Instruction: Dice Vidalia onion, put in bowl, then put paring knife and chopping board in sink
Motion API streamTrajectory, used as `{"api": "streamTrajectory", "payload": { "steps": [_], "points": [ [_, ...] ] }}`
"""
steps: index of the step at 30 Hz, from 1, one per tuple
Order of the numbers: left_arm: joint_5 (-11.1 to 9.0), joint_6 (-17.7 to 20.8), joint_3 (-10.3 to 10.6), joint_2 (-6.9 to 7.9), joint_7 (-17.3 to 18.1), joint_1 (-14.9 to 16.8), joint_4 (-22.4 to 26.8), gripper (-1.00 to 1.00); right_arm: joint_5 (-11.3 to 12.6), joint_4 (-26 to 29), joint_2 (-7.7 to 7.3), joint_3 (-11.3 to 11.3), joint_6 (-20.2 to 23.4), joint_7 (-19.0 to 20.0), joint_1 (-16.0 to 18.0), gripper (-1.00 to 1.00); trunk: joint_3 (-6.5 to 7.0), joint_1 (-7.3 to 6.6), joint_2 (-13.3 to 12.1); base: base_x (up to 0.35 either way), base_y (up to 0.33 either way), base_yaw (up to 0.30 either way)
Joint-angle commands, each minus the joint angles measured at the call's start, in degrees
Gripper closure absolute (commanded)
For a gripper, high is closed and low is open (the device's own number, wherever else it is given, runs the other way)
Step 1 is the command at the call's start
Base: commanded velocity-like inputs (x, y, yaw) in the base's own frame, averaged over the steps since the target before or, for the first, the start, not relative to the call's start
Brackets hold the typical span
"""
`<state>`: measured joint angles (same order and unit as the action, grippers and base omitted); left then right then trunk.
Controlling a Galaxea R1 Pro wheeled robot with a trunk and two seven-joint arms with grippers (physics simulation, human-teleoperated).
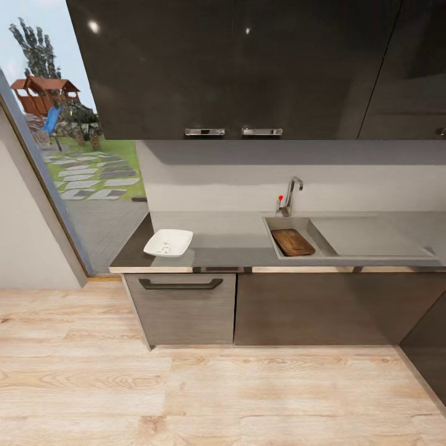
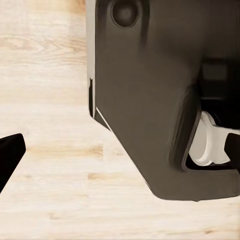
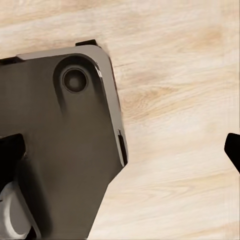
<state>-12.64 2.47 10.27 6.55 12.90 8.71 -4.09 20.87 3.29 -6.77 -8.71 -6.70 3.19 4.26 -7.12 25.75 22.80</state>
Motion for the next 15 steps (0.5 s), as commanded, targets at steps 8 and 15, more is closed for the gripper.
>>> {"api": "streamTrajectory", "payload": {
  "steps": [8,15],
  "points": [
    [-0.6,0.1,0.4,-0.04,0.3,0.1,0.0,-1.0,0.7,0.2,2.67,-0.4,-0.2,0.2,0.1,-1.0,-0.12,0.03,0.1,0.0,0.0,0.0],
    [-0.6,0.1,0.4,-0.04,0.3,0.1,0.0,-1.0,0.6,0.2,2.85,-0.4,-0.2,0.2,0.1,-1.0,-0.12,0.03,0.1,0.0,0.0,0.0]
  ]
}}
